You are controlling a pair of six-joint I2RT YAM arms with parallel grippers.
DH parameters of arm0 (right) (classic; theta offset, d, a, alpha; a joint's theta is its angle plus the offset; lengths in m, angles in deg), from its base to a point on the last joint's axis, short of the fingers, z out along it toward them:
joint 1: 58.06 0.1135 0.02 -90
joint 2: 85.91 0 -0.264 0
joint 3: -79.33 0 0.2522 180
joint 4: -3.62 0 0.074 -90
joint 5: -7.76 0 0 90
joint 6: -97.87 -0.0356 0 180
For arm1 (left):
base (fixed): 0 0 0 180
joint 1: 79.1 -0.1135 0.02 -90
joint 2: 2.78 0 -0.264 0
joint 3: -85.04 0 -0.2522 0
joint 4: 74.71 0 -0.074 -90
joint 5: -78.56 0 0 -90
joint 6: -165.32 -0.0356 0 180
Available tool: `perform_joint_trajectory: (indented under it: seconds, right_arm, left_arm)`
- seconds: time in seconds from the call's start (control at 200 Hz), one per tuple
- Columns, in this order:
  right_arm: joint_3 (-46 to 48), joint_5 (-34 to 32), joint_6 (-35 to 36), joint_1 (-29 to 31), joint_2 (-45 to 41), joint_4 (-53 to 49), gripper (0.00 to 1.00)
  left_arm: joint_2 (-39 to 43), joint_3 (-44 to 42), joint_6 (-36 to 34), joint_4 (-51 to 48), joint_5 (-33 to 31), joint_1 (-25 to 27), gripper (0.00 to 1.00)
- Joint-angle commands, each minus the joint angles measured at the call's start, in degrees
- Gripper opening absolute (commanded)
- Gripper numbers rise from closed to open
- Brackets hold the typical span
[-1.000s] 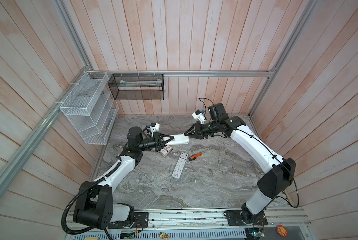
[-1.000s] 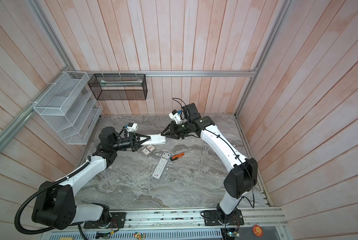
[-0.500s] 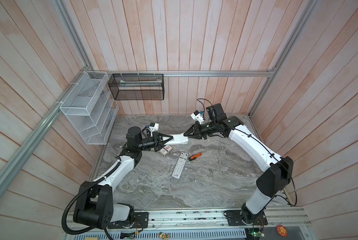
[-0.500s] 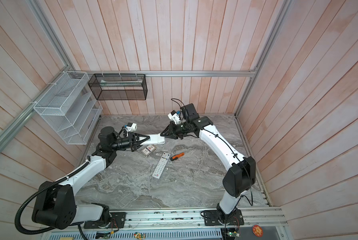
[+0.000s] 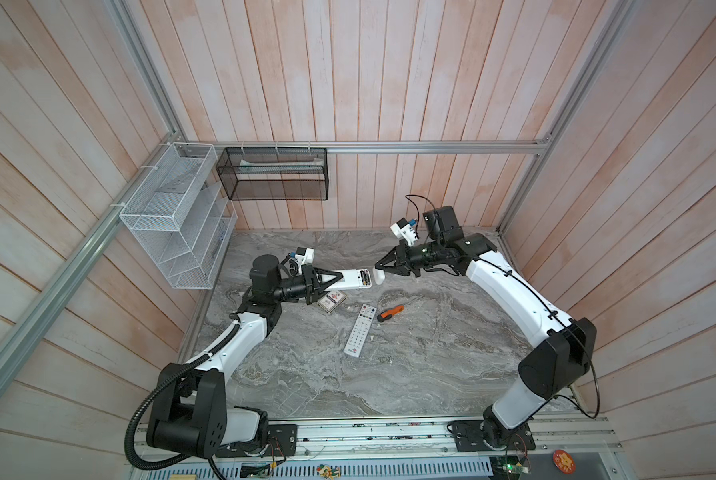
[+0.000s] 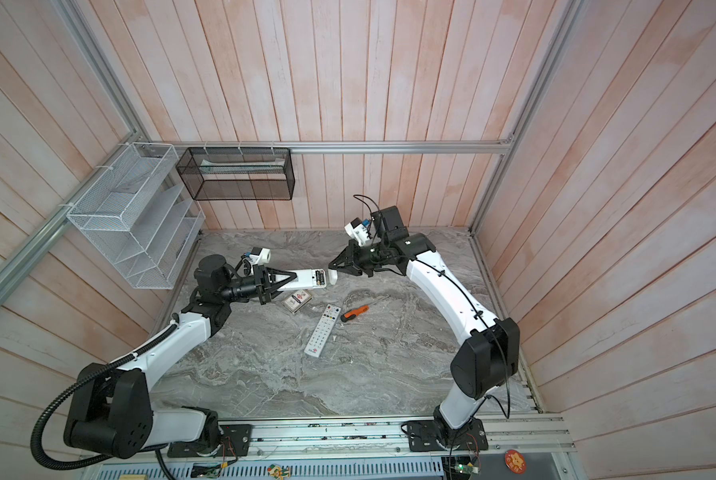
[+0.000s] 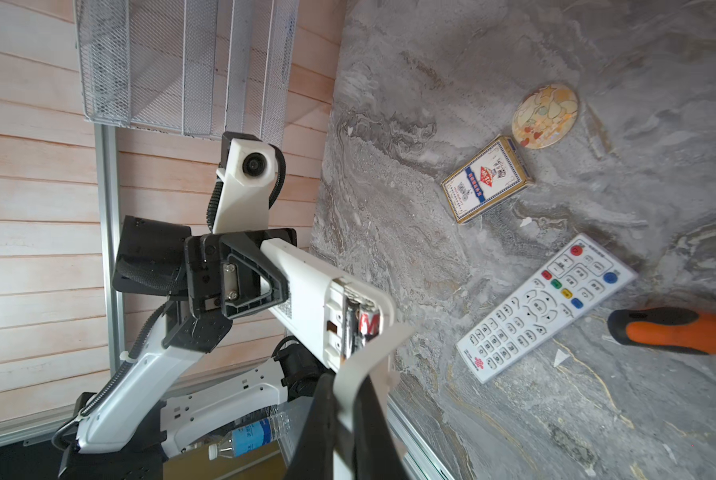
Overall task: Unload the batteries from the remote control
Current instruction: 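Pull the white battery cover off the remote with the right gripper, then lower the battery cover onto the table and open the right gripper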
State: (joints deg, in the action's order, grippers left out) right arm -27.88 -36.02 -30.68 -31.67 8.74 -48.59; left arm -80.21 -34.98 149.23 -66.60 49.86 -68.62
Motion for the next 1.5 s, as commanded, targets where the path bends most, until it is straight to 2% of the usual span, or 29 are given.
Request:
perform_joint_trajectory:
  seconds: [0.0, 0.08, 0.26, 0.51, 0.82, 1.015, 1.285, 1.495]
  right_arm:
    - [4.39, -0.28, 0.1, -2.8, -3.88, 0.89, 0.1]
    - [11.16, -0.4, 0.31, -5.44, -6.94, 2.77, 0.09]
    - [32.86, -0.98, 1.73, -10.84, -12.21, 8.77, 0.08]
    - [49.62, 2.31, -0.48, -11.19, -12.06, 22.72, 0.08]
    - [56.56, 6.77, -0.39, -11.01, -7.04, 40.52, 0.09]
    - [59.87, 7.74, 0.74, -11.12, -3.79, 47.56, 0.08]
    - [63.04, 6.19, 4.19, -12.61, -1.92, 47.03, 0.1]
    - [64.61, 5.8, 7.01, -15.47, -1.43, 44.61, 0.24]
  left_arm:
    - [1.49, -1.37, -0.86, 1.45, 1.37, -0.55, 0.0]
    - [1.92, -1.91, -1.32, 0.93, 1.46, -0.65, 0.0]
    - [2.28, -2.36, -2.44, -0.78, 1.55, -0.99, 0.0]
    - [2.38, -2.29, -2.96, -2.06, 1.9, -0.99, 0.0]
    - [1.89, -1.07, -3.32, -3.3, 2.25, -0.99, 0.0]
    - [1.78, -0.56, -3.34, -3.82, 2.03, -0.99, 0.0]
    - [1.91, -0.52, -3.4, -4.46, 1.31, -0.99, 0.0]
    - [1.43, -0.12, -3.33, -4.46, 1.19, -0.99, 0.0]
